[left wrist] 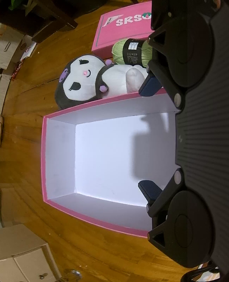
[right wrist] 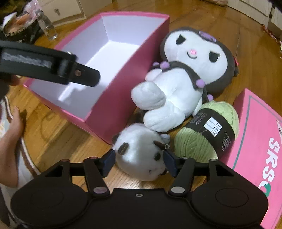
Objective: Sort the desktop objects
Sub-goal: 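Close the right gripper on the white panda plush and lift it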
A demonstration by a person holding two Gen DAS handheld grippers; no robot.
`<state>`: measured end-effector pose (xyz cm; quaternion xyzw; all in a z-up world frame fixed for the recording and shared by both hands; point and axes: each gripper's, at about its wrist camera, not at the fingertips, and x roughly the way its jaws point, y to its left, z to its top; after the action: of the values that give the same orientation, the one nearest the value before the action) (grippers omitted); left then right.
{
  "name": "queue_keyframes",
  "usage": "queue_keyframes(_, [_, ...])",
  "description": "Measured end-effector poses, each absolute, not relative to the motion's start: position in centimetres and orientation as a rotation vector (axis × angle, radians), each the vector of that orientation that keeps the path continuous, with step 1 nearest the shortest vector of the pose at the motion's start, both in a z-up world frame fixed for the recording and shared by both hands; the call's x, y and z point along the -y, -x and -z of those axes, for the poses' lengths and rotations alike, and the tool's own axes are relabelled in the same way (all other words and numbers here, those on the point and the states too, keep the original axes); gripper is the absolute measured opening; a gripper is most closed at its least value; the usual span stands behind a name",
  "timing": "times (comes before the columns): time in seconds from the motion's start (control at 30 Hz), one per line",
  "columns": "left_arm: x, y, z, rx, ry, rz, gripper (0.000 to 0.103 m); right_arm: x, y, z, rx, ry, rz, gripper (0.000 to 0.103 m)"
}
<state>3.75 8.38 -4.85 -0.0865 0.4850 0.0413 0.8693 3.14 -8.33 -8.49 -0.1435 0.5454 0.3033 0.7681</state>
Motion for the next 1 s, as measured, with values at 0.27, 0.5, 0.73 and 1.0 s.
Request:
queue_keyframes(0.27, [-8.3,-3.9,5.4,-1.036,0.170,-0.074,0.103,6.7,-3.0,10.7,-1.176,0.351,-0.651,0.072])
queue_keyframes(0.5, [-7.5,-3.8,5.0,-1.027,0.124,-0.055,0.103,6.5,-2.5,11.0,-1.150,0.328,-0.602,0.066])
queue_keyframes(0.73, [-7.4,-3.4,4.1,-1.000,0.120,-0.032,0.103,5.7,-2.0,8.5,-1.138,0.350,-0.562,0.065])
queue_keyframes(1.0, [-8.5,-3.0,3.5,-0.990,0.260,0.016,0.103,5.4,-1.1,5.7,-1.148,0.342,-0.521,0.065])
